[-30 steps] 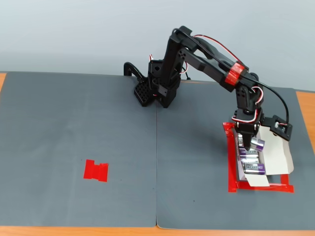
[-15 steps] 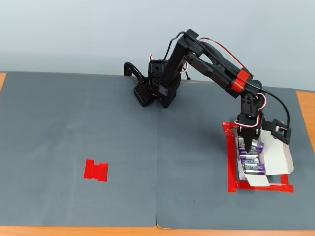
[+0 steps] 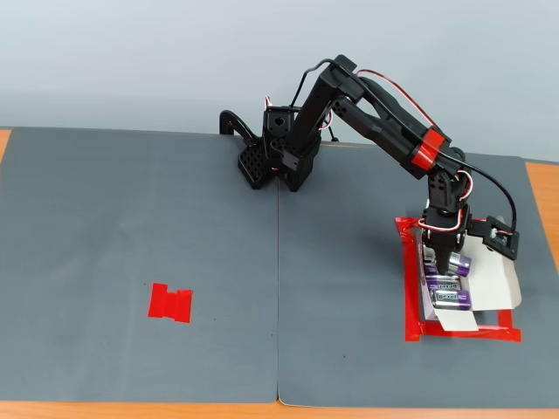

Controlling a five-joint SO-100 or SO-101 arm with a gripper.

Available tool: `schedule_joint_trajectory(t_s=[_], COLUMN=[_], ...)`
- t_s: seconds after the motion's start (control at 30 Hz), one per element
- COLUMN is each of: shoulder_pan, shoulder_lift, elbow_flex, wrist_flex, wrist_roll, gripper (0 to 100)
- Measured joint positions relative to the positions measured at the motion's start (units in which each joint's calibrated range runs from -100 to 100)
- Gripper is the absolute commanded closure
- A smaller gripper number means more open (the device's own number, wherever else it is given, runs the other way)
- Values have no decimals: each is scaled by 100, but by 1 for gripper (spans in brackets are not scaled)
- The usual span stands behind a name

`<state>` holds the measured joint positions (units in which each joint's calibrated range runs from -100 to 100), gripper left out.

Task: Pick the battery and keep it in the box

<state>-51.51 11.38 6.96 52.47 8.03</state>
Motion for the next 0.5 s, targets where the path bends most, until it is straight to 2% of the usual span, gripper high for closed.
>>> schedule_joint_trajectory(t_s=[0.13, 0.33, 0.5], shoulder_pan=[0, 0, 0], shoulder_lift=[0, 0, 0], elbow_flex=[0, 0, 99], wrist_flex=[9, 9, 9], wrist_roll=[-10, 5, 5], gripper=[94, 79, 75])
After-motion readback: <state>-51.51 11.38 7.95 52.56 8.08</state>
